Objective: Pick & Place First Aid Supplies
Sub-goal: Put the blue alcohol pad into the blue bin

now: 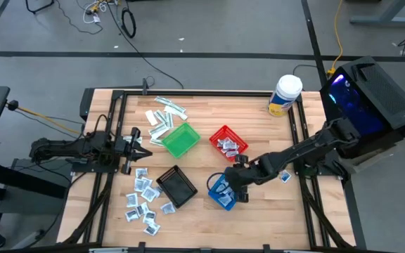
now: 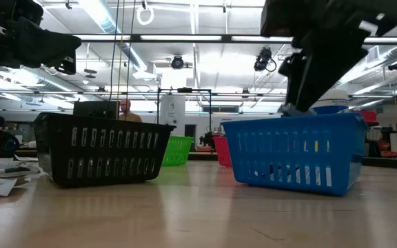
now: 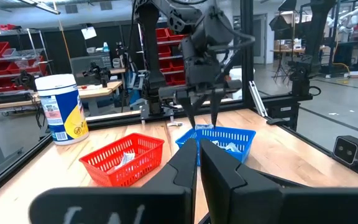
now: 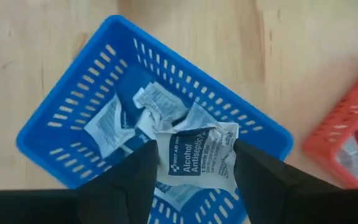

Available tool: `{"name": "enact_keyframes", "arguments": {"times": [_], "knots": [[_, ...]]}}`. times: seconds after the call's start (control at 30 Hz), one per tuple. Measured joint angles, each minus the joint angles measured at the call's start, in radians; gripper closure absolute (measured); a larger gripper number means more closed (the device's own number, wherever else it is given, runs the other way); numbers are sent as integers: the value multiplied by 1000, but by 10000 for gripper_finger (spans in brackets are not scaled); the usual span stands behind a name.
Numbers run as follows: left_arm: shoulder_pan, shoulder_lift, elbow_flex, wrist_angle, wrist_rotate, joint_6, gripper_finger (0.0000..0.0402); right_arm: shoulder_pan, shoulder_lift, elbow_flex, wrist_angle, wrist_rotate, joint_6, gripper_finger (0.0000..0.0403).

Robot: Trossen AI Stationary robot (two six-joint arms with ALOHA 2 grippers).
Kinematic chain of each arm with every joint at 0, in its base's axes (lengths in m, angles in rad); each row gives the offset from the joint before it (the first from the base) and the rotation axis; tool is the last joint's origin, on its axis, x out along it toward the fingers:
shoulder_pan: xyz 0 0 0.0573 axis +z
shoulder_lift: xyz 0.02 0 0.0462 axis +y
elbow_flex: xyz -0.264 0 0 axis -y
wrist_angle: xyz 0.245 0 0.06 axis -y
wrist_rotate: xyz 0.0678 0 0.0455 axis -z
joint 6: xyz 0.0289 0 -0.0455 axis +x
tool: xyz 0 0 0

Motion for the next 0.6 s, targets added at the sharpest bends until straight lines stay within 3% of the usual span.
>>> {"name": "enact_keyframes", "arguments": {"times": [0.6], "knots": [[0, 0, 0, 0, 0, 0, 376, -16, 46, 0, 32, -83, -27, 198]]}}
